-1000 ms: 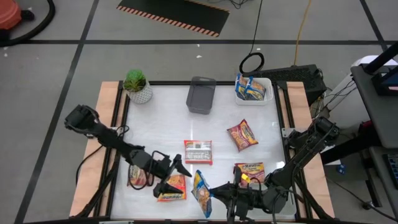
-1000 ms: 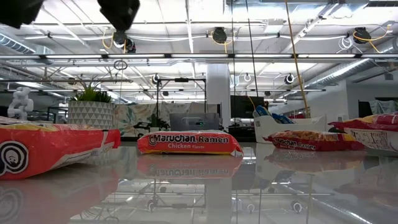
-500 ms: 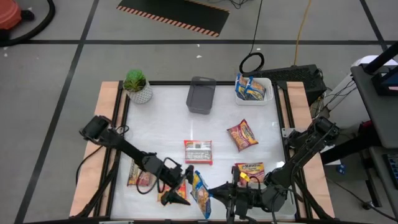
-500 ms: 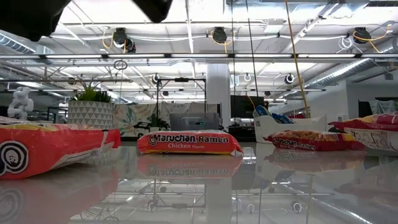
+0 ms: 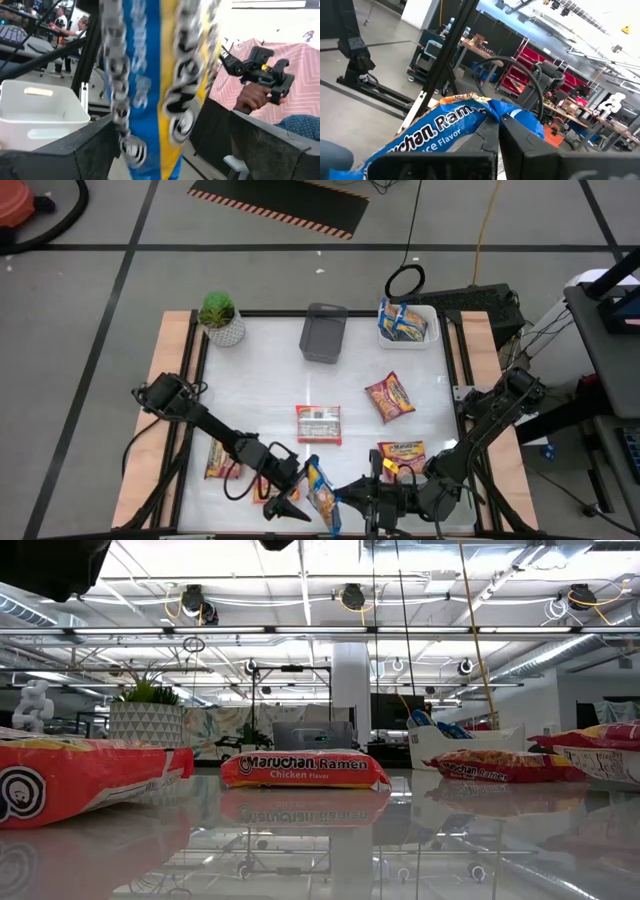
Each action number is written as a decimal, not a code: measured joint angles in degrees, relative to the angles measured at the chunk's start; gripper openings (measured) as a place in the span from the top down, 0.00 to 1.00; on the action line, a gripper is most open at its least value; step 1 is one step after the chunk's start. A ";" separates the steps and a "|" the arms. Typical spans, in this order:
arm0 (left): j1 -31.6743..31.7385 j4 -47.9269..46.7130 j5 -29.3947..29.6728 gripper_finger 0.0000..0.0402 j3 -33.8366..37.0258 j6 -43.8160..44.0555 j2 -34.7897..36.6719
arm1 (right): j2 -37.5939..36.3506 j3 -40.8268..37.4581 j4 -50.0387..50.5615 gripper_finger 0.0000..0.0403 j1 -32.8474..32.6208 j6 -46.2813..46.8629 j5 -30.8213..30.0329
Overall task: Sort Maruchan noodles
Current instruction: Put the blue noodle pack into the white bin
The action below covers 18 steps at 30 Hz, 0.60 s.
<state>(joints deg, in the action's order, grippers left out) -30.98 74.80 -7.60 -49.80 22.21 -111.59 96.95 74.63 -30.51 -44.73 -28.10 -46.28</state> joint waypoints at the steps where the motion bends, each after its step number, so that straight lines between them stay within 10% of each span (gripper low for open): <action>1: 0.00 0.08 0.00 0.09 0.00 0.01 0.00 | 0.00 0.00 0.49 1.00 0.00 0.12 -0.01; 18: 0.15 -0.43 -1.48 0.50 0.07 -2.59 0.00 | 0.00 0.00 2.08 1.00 0.11 0.43 -0.07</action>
<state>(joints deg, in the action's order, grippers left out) -30.83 74.37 -9.07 -49.74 19.63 -111.59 96.95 74.63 -28.42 -44.62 -27.68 -46.35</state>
